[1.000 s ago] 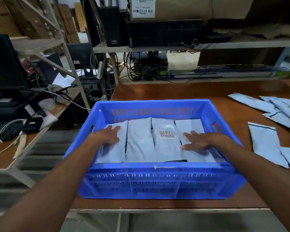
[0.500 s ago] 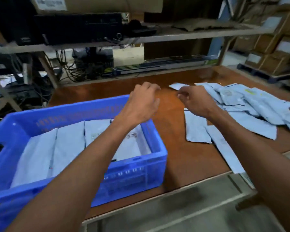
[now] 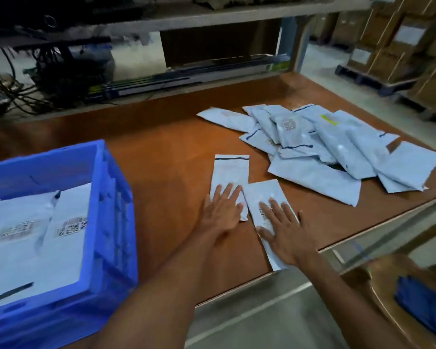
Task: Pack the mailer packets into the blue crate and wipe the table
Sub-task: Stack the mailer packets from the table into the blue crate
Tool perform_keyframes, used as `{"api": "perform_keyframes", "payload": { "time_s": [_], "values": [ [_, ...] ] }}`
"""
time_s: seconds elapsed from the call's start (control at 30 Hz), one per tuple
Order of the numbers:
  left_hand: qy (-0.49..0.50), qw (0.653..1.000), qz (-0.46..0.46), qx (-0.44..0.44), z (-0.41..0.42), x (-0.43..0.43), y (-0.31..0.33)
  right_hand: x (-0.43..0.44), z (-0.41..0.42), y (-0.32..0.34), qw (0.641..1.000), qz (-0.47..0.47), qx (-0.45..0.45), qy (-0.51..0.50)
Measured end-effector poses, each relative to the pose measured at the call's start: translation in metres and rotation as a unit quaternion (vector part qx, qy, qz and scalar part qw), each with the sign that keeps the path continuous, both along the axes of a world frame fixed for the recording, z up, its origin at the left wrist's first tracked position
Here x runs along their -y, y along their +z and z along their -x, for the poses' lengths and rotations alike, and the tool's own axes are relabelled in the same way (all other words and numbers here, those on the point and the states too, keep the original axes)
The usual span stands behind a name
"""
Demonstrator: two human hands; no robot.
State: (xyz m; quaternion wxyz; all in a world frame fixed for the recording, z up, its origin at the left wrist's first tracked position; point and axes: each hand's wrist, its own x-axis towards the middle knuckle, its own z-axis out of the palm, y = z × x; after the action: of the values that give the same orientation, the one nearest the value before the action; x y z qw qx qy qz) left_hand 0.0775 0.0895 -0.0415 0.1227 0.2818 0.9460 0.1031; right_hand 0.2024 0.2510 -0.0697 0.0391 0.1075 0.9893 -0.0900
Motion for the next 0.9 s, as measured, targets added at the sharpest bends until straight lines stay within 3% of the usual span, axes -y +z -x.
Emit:
{"api": "perform_keyframes", "payload": {
  "time_s": [0.3,0.47,0.67,0.9],
  "values": [
    [0.132,0.977,-0.039,-0.161,-0.018,0.064,-0.007,0.000,0.035,0.005,0.997,-0.036,-0.056,0.042],
    [0.190,0.981,0.001,-0.045,0.001,0.054,-0.016,0.015,0.057,-0.002,0.997,-0.009,-0.044,0.069],
    [0.158,0.980,0.028,-0.118,-0.005,0.049,-0.026,0.028,0.064,-0.006,0.996,-0.017,-0.046,0.078],
    [0.104,0.984,0.039,-0.142,-0.019,0.055,-0.007,0.034,0.065,0.005,0.993,0.040,-0.039,0.101]
  ]
}}
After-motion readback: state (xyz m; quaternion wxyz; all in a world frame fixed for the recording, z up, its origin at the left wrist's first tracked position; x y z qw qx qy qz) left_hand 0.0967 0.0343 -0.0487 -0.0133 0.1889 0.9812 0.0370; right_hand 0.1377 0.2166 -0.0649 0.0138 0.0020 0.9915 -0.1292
